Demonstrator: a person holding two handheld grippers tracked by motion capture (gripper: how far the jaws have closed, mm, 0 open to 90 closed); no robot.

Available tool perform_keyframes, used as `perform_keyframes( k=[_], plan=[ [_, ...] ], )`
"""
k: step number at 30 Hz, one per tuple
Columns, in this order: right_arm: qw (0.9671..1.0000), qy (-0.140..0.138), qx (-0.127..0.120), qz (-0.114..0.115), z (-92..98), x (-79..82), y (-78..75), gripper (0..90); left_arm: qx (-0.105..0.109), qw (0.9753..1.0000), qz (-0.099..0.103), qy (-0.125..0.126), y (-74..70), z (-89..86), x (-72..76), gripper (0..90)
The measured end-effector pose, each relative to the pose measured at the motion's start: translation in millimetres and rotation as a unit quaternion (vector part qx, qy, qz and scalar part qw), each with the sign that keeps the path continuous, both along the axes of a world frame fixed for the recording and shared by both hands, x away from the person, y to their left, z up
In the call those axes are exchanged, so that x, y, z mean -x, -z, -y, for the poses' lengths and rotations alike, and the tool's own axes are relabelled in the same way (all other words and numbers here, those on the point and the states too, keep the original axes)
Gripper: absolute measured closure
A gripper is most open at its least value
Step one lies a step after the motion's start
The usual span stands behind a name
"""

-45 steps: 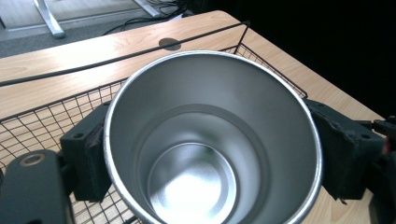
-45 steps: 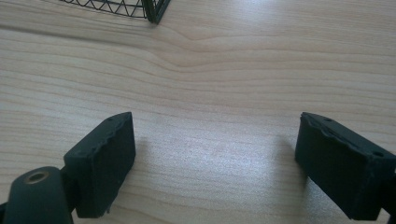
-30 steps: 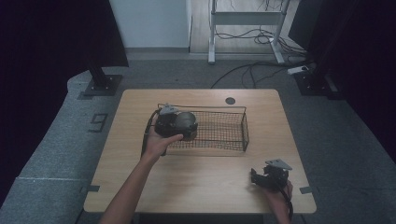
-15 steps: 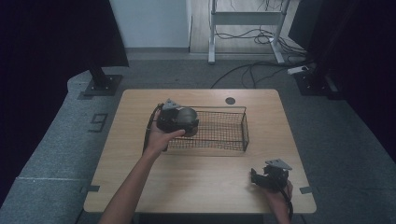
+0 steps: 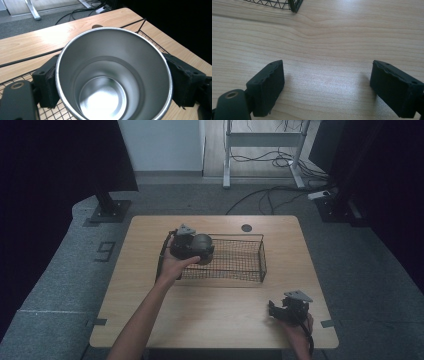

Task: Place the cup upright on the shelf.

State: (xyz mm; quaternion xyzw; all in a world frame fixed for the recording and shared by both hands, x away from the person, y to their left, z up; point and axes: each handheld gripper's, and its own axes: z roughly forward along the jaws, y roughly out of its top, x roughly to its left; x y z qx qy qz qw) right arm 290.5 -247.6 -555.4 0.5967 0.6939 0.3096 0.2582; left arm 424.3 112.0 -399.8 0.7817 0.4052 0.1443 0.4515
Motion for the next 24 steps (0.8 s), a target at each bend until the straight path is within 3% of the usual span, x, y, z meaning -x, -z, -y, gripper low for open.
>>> perform_keyframes(
  k=[17,24],
  plan=[
    [1.0000,0.000,0.000,0.000,0.0,0.0,0.0,12.1,-0.008,0.9997,-0.014,-0.017,17.0,0.6,-18.4,14.3],
    [1.0000,0.000,0.000,0.000,0.0,0.0,0.0,12.1,-0.010,0.9993,-0.027,-0.022,30.6,6.3,-24.1,14.3]
  ],
)
